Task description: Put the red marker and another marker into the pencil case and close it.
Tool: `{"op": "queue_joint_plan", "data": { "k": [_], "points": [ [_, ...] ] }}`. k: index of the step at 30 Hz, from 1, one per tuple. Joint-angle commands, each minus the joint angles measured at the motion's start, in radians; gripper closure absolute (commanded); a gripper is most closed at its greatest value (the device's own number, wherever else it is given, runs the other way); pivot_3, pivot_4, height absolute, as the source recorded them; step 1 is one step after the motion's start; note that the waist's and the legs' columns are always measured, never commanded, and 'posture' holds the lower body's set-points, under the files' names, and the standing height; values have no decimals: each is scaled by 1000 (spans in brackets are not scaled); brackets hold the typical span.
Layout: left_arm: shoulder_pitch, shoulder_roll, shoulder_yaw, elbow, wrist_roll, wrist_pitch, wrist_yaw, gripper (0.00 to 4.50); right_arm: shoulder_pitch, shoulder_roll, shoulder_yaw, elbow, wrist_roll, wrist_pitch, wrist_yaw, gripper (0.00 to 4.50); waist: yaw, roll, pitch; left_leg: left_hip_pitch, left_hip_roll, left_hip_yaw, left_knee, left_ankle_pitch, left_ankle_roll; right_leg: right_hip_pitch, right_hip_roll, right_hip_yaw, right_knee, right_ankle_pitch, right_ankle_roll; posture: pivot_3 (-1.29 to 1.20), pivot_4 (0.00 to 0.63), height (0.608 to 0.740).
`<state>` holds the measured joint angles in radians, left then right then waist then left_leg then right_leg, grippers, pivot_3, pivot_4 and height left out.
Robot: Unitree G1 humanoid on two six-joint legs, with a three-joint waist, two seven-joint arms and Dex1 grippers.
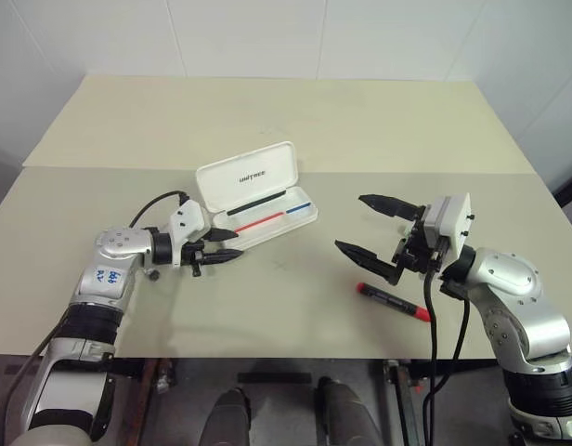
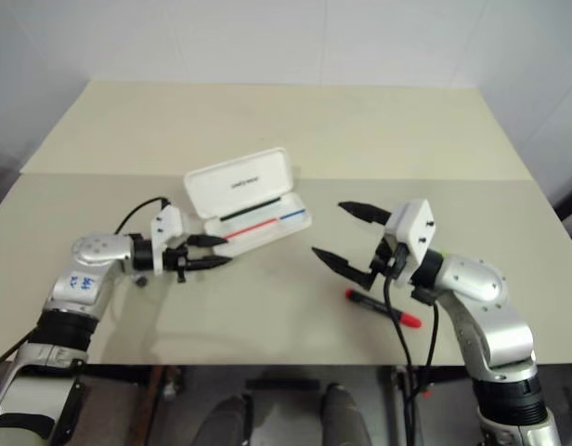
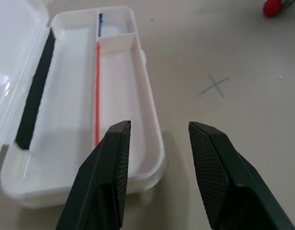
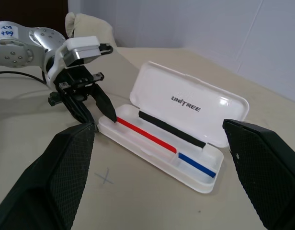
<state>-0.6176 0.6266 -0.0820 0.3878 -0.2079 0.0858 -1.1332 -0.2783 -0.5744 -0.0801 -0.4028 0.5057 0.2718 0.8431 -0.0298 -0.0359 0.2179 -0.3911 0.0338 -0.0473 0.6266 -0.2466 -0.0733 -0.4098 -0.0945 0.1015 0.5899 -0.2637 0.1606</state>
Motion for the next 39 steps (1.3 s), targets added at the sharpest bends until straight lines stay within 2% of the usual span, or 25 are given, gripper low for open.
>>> {"op": "queue_joint_plan", "data": {
  "k": [1,19,22,26,32,39],
  "points": [
    [-26,-3,-4,14,14,-16,-15,2579,5,-2,-7,-55,15,6,-16,0,0,0,0,0,0,0,0,0,0,0,0,0,0,0,0,0,150,740],
    [-104,18,-112,60,113,79,-107,2579,-54,6,-12,-72,23,7,-55,0,-2,0,0,0,0,0,0,0,0,0,0,0,0,0,0,0,150,740],
    [-115,18,-121,62,124,81,-118,3141,-68,6,-14,-68,24,6,-58,0,-2,0,0,0,0,0,0,0,0,0,0,0,0,0,0,0,150,740],
    [-130,17,-133,71,149,59,-121,4452,-81,5,-14,-64,27,7,-57,0,-1,0,0,0,0,0,-1,-1,1,0,0,0,0,0,1,0,150,740],
    [-151,11,-147,59,160,32,-146,4482,-100,0,-14,-49,29,7,-46,0,-1,0,0,0,0,0,-1,-1,1,0,0,0,0,0,2,0,150,740],
    [-106,6,-146,-116,119,75,-178,4482,-81,-26,-31,-35,39,15,-13,0,0,0,0,0,0,0,-1,-1,1,0,0,0,0,-1,3,0,150,740]
  ]
}}
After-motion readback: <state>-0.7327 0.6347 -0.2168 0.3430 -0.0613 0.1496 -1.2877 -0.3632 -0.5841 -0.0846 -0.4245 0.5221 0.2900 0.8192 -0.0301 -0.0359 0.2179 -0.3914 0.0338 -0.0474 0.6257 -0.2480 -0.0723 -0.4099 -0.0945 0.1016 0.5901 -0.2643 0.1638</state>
